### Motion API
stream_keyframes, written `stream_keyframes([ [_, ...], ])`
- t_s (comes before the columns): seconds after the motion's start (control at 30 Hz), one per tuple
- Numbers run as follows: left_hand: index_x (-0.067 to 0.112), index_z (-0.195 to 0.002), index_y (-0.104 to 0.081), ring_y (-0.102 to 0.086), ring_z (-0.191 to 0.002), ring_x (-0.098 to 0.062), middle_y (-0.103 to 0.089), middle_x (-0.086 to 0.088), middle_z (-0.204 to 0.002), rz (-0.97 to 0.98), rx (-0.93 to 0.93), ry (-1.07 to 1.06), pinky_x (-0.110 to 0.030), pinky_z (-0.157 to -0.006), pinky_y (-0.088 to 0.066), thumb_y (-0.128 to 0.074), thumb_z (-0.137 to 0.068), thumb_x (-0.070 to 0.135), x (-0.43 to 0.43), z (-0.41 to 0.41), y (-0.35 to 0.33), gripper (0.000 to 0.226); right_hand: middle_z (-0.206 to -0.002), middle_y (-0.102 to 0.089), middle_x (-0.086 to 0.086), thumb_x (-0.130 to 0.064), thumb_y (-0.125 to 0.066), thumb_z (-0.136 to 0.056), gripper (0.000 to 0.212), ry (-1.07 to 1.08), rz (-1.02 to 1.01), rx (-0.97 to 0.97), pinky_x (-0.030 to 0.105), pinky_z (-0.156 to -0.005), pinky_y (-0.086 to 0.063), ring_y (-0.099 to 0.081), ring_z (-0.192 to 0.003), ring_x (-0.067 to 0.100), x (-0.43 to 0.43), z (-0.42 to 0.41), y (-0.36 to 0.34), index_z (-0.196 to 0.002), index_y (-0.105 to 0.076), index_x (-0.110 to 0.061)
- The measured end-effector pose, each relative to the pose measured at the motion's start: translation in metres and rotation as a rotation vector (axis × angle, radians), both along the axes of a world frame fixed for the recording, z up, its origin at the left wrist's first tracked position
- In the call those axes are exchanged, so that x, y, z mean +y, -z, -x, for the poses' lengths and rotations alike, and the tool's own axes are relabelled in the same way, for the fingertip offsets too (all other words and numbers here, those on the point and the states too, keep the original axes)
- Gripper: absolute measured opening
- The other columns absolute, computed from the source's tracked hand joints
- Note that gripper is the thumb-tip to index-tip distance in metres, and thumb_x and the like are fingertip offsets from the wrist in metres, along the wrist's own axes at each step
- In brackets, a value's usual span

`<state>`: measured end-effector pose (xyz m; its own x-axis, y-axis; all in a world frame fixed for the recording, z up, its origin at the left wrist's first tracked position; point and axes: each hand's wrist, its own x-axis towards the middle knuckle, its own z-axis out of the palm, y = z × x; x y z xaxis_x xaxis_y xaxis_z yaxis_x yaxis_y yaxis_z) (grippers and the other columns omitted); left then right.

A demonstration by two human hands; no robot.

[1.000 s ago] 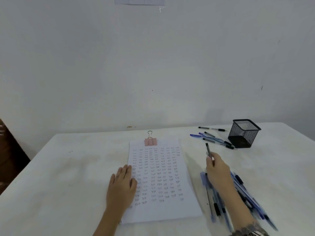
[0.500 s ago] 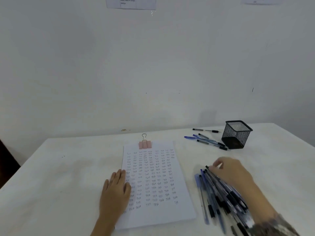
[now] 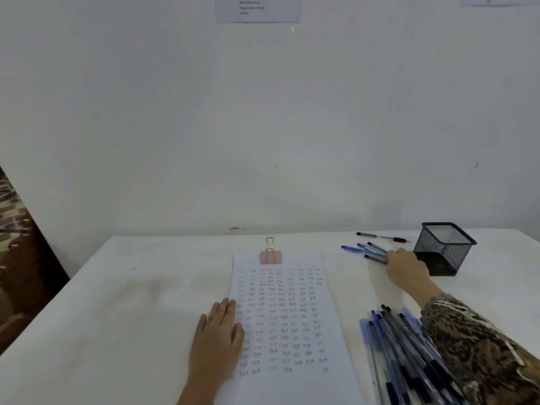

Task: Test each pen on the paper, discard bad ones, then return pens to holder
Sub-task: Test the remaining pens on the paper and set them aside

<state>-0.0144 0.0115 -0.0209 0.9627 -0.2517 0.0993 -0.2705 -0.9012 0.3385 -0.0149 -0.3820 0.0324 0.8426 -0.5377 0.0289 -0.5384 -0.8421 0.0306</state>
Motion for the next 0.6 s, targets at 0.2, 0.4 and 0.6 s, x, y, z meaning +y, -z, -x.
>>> stream_keyframes([
  [0.2,0.021,-0.147,-0.006,-0.001,-0.143,-0.009,-0.005,0.006,-0.156,0.009,0.028,0.027,-0.028,-0.115,0.003,0.014,-0.058,0.052,0.001,-0.004,-0.003,0.097,-0.123,-0.047,0.01,-0.032,-0.04,-0.096,0.035,0.07,0.017,0.136,0.038,-0.095,-0.041,-0.044,-0.117,0.028,-0.009,0.001,0.0,-0.123,-0.049,-0.012],
  [0.4,0.02,-0.147,-0.003,0.001,-0.143,-0.01,-0.003,0.005,-0.156,-0.017,0.042,0.036,-0.03,-0.115,0.003,0.015,-0.056,0.051,0.0,-0.005,-0.004,0.098,-0.09,-0.064,0.019,-0.025,-0.03,-0.102,0.023,-0.086,-0.576,-0.643,0.03,-0.053,-0.044,-0.058,-0.059,0.02,0.037,0.004,-0.033,-0.097,-0.043,-0.006],
  [0.6,0.019,-0.147,-0.007,-0.002,-0.143,-0.012,-0.006,0.002,-0.156,-0.005,0.038,0.049,-0.033,-0.116,0.001,0.013,-0.057,0.051,0.0,-0.009,-0.002,0.098,-0.054,-0.062,0.004,-0.002,-0.045,-0.096,0.023,0.02,-1.882,-0.981,0.021,-0.045,-0.052,-0.059,-0.042,0.013,0.102,-0.002,-0.021,-0.081,-0.038,-0.018],
])
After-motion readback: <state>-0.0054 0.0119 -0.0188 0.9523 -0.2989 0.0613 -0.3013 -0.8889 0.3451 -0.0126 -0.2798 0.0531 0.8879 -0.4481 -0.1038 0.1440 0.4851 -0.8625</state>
